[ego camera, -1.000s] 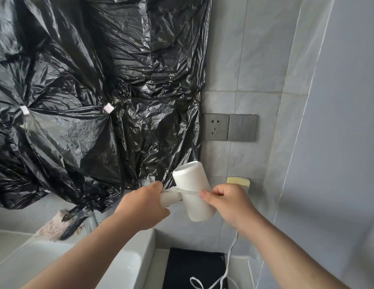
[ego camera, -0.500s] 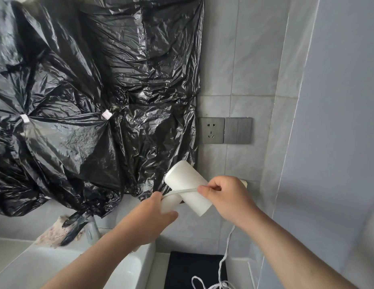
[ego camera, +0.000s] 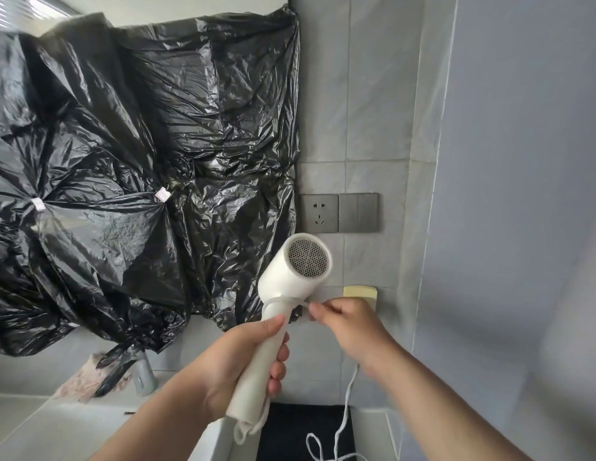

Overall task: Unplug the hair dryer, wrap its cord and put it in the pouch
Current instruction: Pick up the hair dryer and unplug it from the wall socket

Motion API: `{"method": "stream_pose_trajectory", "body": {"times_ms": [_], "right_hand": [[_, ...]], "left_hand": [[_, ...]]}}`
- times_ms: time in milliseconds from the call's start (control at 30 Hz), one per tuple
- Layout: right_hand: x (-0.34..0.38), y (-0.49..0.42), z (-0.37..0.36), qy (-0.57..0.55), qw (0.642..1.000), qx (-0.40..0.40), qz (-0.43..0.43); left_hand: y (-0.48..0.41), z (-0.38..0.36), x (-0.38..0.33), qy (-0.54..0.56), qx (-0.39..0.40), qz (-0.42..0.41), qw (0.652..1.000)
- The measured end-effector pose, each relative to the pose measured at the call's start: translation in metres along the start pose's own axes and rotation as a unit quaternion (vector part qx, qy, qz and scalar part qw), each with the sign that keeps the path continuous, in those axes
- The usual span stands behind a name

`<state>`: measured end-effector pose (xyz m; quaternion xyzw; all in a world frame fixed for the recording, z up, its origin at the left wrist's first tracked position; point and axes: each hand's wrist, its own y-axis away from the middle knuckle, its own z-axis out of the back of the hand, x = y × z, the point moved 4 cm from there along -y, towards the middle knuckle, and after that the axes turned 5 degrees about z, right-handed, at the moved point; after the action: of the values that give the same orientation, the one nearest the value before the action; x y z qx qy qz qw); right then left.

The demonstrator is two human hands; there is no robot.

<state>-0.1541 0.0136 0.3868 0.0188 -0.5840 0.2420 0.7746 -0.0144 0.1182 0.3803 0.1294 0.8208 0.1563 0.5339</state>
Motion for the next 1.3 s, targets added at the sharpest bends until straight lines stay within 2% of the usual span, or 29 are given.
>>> {"method": "stream_pose_trajectory", "body": {"times_ms": [100,233,367,467,667,933,1100,1167,1300], "right_hand": [[0.009,0.009,0.004,-0.059,0.998,0.028,-0.022],[0.008,0.018,0.006,-0.113,0.991,0.056,-0.043],[0.016,0.031,0.005,-0.209,0.975,0.072,-0.034],[0.023,0.040,0.009,-0.248,0.965,0.088,-0.025],[0.032,0.062,0.019,-0.326,0.935,0.126,-0.059],[0.037,0.078,0.029,-0.309,0.934,0.159,-0.080],[0.036,0.079,0.028,-0.292,0.948,0.111,-0.059],[0.035,0.078,0.024,-0.316,0.942,0.089,-0.066],[0.033,0.075,0.018,-0.344,0.933,0.060,-0.087]], "left_hand": [[0.004,-0.010,0.006,0.051,0.043,0.017,0.998],[0.010,-0.020,0.015,0.056,0.113,0.014,0.992],[0.016,-0.031,0.021,0.090,0.171,0.014,0.981],[0.021,-0.037,0.026,0.101,0.196,0.014,0.975],[0.033,-0.046,0.037,0.086,0.229,0.023,0.969],[0.043,-0.062,0.046,0.117,0.249,0.040,0.961],[0.045,-0.071,0.052,0.178,0.291,0.054,0.938],[0.045,-0.073,0.053,0.185,0.272,0.047,0.943],[0.049,-0.071,0.051,0.129,0.148,0.000,0.980]]}}
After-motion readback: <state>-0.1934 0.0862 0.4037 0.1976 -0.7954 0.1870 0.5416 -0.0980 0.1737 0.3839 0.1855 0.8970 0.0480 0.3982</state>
